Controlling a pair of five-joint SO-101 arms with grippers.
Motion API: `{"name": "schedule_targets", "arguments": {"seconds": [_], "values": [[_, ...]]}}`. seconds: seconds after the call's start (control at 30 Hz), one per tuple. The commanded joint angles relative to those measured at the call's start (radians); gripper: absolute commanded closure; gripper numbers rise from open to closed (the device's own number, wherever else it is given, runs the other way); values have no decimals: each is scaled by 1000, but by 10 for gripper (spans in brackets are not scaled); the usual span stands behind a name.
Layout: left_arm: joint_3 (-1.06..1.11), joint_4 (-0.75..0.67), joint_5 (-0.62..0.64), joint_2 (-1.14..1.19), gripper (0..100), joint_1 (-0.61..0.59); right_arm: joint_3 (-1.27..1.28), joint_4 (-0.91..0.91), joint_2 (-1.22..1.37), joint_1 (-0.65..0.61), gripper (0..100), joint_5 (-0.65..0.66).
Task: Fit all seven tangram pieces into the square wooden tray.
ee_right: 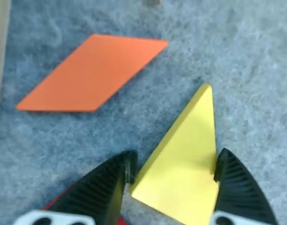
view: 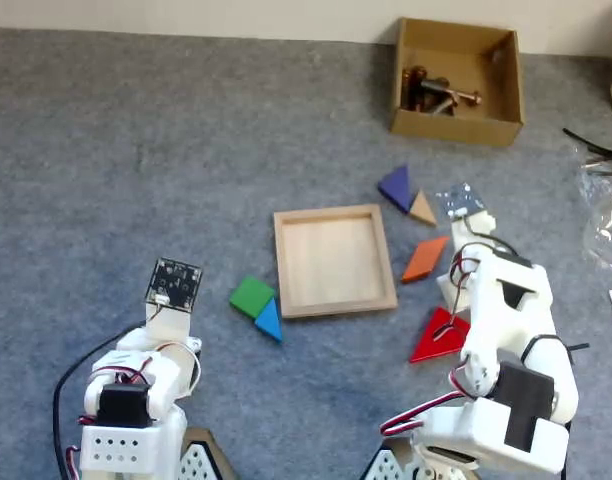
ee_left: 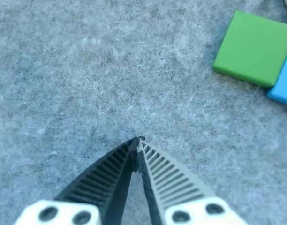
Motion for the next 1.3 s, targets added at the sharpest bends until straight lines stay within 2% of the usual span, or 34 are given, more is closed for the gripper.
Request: {"name": "schedule_targets", "arguments": {"seconds": [0.0, 0.43, 0.67, 0.83, 1.07, 1.27], "values": [[21, 3, 8, -5, 995, 24, -25, -8, 58, 4, 775, -11], [21, 3, 8, -5, 995, 24, -33, 7, 54, 4, 781, -8], [21, 3, 8, -5, 995, 24, -162, 236, 53, -8, 776, -6], [21, 3, 8, -5, 995, 24, -246, 317, 59, -4, 716, -2], [21, 3, 8, -5, 995, 24, -257, 412, 54, -7, 711, 110], [21, 3, 8, -5, 995, 24, -257, 418, 54, -5, 710, 190]]}}
